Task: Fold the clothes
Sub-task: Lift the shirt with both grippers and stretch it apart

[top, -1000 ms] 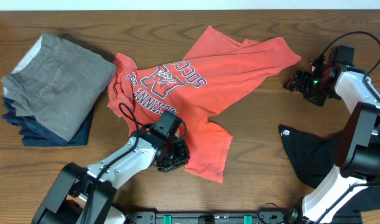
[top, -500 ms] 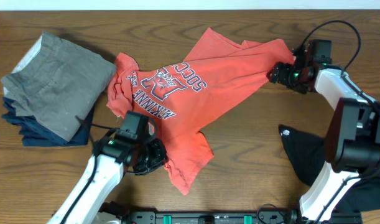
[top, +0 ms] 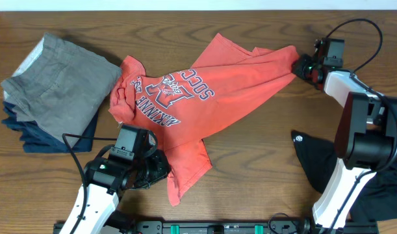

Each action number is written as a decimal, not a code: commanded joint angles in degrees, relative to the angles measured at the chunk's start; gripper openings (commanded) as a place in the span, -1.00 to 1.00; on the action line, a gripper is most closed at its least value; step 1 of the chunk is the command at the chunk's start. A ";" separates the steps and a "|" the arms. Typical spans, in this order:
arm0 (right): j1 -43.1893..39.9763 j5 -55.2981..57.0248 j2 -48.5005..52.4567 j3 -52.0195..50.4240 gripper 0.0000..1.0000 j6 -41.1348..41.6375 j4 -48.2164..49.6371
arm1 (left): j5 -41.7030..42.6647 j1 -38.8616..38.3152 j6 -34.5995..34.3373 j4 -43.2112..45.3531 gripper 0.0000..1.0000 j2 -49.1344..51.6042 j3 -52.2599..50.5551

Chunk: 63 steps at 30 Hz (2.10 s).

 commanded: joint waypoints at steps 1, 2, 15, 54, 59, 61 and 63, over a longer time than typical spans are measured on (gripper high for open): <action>-0.24 1.90 2.99 -1.46 -0.97 1.53 -1.68 | -3.04 0.22 0.98 -0.17 -0.87 -0.42 0.04; -0.39 1.90 2.93 -1.46 -0.98 1.51 -2.51 | -3.54 0.22 0.98 0.31 -0.88 -0.42 0.04; -9.33 0.76 -24.04 -1.36 -0.99 -3.17 -26.69 | -6.08 5.42 6.84 6.47 -0.88 0.24 13.05; -9.51 2.29 -38.32 12.68 -0.98 -12.26 -35.80 | -16.17 7.89 26.58 -0.28 -0.88 35.45 65.11; -8.79 2.14 -31.12 12.70 -0.98 -3.41 -17.62 | -16.35 10.73 22.47 20.20 -0.88 42.47 65.31; -8.92 1.66 -30.32 12.74 -0.98 1.33 -9.29 | -16.28 12.48 16.28 27.19 -0.88 43.21 65.88; -9.16 1.70 -30.42 13.44 -0.98 3.63 -1.57 | -15.34 14.40 12.15 34.03 -0.88 43.28 66.77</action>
